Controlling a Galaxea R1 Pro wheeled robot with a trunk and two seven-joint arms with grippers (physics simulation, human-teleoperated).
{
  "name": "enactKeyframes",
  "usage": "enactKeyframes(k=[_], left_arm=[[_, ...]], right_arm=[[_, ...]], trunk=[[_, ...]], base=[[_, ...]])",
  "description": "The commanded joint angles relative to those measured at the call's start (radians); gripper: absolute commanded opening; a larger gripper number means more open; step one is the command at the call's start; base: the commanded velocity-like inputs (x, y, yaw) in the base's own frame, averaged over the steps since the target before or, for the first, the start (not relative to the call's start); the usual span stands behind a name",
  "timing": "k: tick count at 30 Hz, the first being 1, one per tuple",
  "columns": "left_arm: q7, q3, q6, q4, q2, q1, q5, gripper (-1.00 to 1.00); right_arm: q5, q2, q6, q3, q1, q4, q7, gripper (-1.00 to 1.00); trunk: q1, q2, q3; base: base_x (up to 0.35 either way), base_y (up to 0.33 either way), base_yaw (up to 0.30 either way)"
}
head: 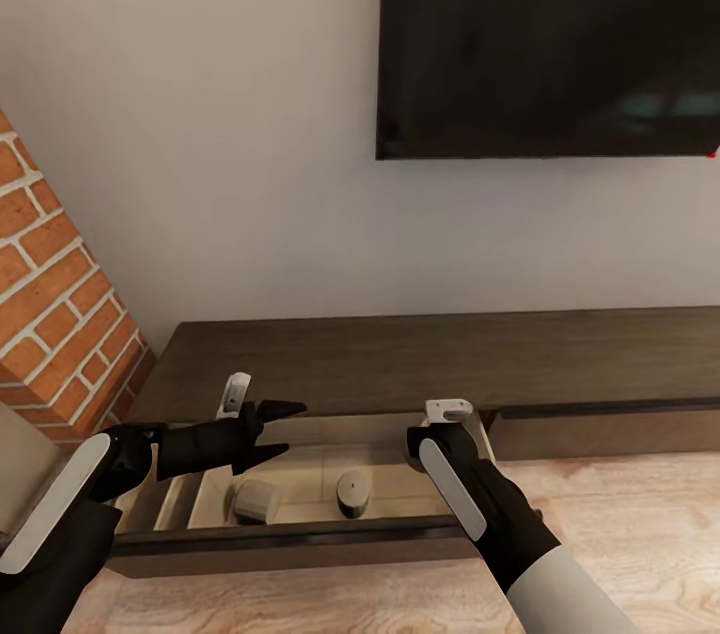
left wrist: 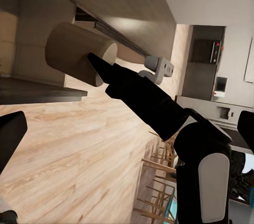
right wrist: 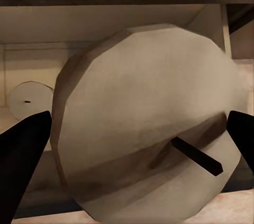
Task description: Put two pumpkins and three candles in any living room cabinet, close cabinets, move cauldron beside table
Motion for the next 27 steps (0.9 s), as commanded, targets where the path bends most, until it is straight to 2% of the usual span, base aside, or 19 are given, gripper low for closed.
enactKeyframes(k=[1,27], left_arm=[[0.01,-0.001,-0.001,-0.001,0.001,-0.001,0.011,1.0],[0.01,-0.005,-0.001,0.001,-0.001,-0.001,0.012,1.0]], right_arm=[[-0.009,0.0,0.001,0.002,-0.001,-0.001,-0.011,-1.0],[-0.009,0.0,0.0,0.002,-0.001,0.006,-0.011,-1.0]], trunk=[[0.004,-0.008,-0.004],[0.104,-0.19,-0.086]], base=[[0.0,0.0,0.0],[0.0,0.0,0.0]])
